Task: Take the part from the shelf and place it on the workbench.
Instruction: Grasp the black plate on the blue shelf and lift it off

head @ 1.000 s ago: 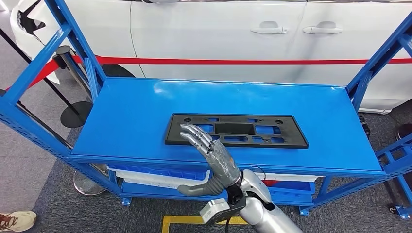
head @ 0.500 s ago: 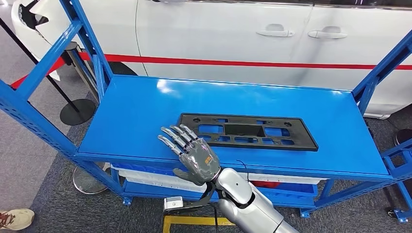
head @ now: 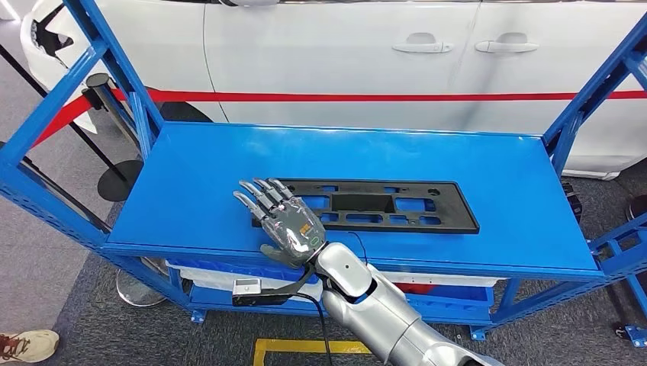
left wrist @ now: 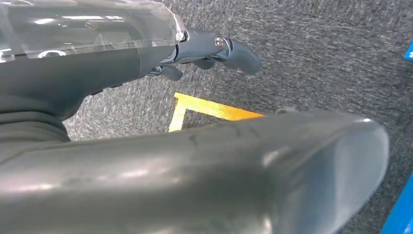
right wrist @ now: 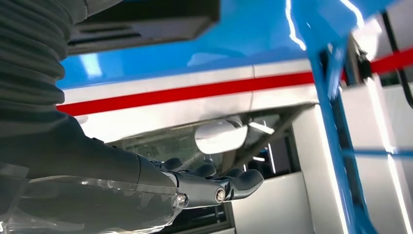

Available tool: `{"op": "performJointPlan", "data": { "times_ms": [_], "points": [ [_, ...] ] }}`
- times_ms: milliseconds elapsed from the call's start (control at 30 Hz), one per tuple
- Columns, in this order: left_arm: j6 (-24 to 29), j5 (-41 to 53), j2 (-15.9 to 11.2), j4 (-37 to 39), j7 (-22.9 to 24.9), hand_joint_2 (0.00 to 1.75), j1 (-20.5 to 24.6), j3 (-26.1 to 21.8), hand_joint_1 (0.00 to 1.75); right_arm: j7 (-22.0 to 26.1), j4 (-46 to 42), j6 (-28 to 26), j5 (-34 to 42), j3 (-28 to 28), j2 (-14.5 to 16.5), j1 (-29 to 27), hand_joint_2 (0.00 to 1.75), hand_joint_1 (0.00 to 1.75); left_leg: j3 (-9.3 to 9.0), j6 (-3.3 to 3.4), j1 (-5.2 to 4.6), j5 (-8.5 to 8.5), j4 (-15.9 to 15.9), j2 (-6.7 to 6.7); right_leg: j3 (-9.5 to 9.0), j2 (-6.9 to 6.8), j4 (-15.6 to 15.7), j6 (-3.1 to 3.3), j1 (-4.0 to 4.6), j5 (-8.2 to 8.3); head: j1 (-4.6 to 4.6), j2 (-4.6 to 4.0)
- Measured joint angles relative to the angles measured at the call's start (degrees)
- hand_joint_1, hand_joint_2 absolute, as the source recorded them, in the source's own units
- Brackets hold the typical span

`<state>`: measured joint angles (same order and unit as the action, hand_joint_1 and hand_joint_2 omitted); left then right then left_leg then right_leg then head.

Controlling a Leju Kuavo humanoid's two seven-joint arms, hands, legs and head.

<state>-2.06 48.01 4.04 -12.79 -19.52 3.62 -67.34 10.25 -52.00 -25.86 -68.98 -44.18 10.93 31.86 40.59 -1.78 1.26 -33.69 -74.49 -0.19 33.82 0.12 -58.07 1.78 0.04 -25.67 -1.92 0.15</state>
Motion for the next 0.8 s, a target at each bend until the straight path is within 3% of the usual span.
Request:
{"op": "performJointPlan", "data": {
  "times_ms": [33, 67, 133, 200, 333, 400, 467, 500, 533, 567, 600, 667, 700, 800],
  "points": [
    [0.03, 0.02, -0.05, 0.0, 0.04, 0.0, 0.0, 0.0, 0.0, -0.37, 1.2, -0.18, -0.5, 0.01, 0.38, 0.39, 1.75, 0.0, -0.18, -0.01, 0.0, 0.86, 0.31, 0.0, 0.03, 0.02, -0.18, 0.04, 0.08, -0.06, 0.0, 0.0],
    [0.07, 0.07, -0.14, 0.0, 0.06, 0.0, 0.02, 0.0, 0.0, -0.78, 2.42, -0.41, -1.15, 0.01, 0.79, 0.85, 1.75, 0.0, -1.37, 0.03, 0.0, 2.62, 2.7, 0.01, 0.05, 0.07, -0.43, 0.04, 0.11, -0.18, 0.0, 0.0],
    [0.13, 0.22, -0.3, 0.0, 0.05, 0.0, 0.16, 0.0, 0.0, -1.6, 4.48, -1.03, -2.51, 0.01, 1.54, 1.88, 1.75, 0.0, -4.93, 0.3, -0.04, 5.94, 10.04, 0.01, 0.19, 0.17, -1.06, -0.19, 0.21, -0.55, 0.0, -0.01],
    [0.14, 0.42, -0.37, 0.0, 0.02, 0.0, 0.4, 0.01, 0.0, -2.28, 6.09, -1.54, -3.7, 0.01, 2.03, 2.89, 1.75, 0.0, -6.68, 0.81, -0.17, 6.9, 14.05, -0.1, 0.59, 0.26, -1.59, -0.64, 0.41, -0.73, 0.07, -0.01],
    [0.02, 0.59, -0.39, 0.0, -0.02, 0.0, 0.53, 0.04, 0.0, -4.37, 10.26, -2.23, -6.95, 0.01, 2.78, 4.51, 1.75, 0.0, -6.66, 1.97, -0.07, 7.32, 14.88, -0.16, 1.28, 0.26, -2.59, -1.68, 0.39, -1.34, 0.23, 0.0],
    [0.0, 0.64, -0.44, 0.0, -0.02, 0.0, 0.64, 0.04, 0.0, -5.21, 12.08, -2.36, -8.04, 0.01, 2.95, 5.19, 1.75, 0.0, -6.63, 2.49, 0.09, 7.55, 15.1, -0.08, 3.36, 0.18, -7.17, -2.41, 0.11, -4.19, 0.38, 0.0],
    [0.01, 0.69, -0.55, 0.0, 0.02, 0.0, 0.67, 0.04, 0.0, -5.8, 13.98, -2.38, -8.66, 0.01, 3.03, 5.68, 1.75, 0.0, -6.55, 2.65, 0.1, 7.58, 15.1, -0.04, 6.78, 0.14, -14.37, -2.97, -0.23, -7.35, 0.46, 0.0],
    [0.01, 0.71, -0.6, 0.0, 0.04, 0.0, 0.66, 0.04, 0.0, -5.98, 14.85, -2.39, -8.82, 0.01, 3.05, 5.77, 1.75, 0.0, -6.55, 2.65, 0.11, 7.57, 15.1, -0.04, 7.94, 0.13, -16.66, -3.11, -0.39, -7.79, 0.47, 0.0],
    [0.01, 0.71, -0.63, 0.0, 0.06, 0.0, 0.66, 0.04, 0.0, -6.11, 15.56, -2.41, -8.93, 0.01, 3.07, 5.84, 1.75, 0.0, -6.58, 2.64, 0.11, 7.57, 15.09, -0.05, 8.18, 0.12, -16.92, -3.14, -0.5, -7.14, 0.48, -0.01],
    [0.01, 0.72, -0.64, 0.0, 0.07, 0.0, 0.66, 0.04, 0.0, -6.25, 16.12, -2.45, -9.08, 0.01, 3.13, 5.97, 1.75, 0.0, -6.62, 2.61, 0.12, 7.54, 15.09, -0.06, 7.37, 0.11, -15.02, -3.06, -0.58, -5.53, 0.48, -0.01],
    [0.0, 0.74, -0.65, 0.0, 0.07, 0.0, 0.68, 0.04, 0.0, -6.5, 16.56, -2.53, -9.35, 0.01, 3.21, 6.21, 1.75, 0.0, -6.7, 2.55, 0.12, 7.51, 15.09, -0.07, 5.61, 0.11, -11.22, -2.86, -0.6, -3.31, 0.48, -0.01],
    [-0.01, 0.82, -0.65, 0.01, 0.06, 0.0, 0.74, 0.04, 0.0, -7.44, 17.47, -2.86, -10.3, 0.05, 3.43, 6.89, 1.75, 0.0, -6.74, 2.25, 0.05, 7.44, 15.1, -0.1, 2.2, 0.11, -4.02, -2.31, -0.36, -0.55, 0.46, 0.0],
    [-0.03, 0.9, -0.66, 0.01, 0.04, 0.0, 0.77, 0.04, 0.0, -8.15, 18.06, -3.06, -10.96, 0.08, 3.51, 7.22, 1.75, 0.0, -6.7, 1.98, 0.02, 7.45, 15.15, -0.11, 1.33, 0.13, -2.03, -2.09, -0.16, -0.11, 0.45, 0.0],
    [-0.24, 1.22, -0.7, 0.0, -0.16, 0.0, 0.78, 0.04, 0.0, -11.03, 20.1, -3.57, -13.19, 0.33, 3.66, 7.85, 1.75, 0.0, -6.74, 0.89, 0.05, 7.51, 15.56, -0.11, 1.03, 0.19, -0.89, -1.37, 0.06, -0.03, 0.44, 0.0]
  ]
}}
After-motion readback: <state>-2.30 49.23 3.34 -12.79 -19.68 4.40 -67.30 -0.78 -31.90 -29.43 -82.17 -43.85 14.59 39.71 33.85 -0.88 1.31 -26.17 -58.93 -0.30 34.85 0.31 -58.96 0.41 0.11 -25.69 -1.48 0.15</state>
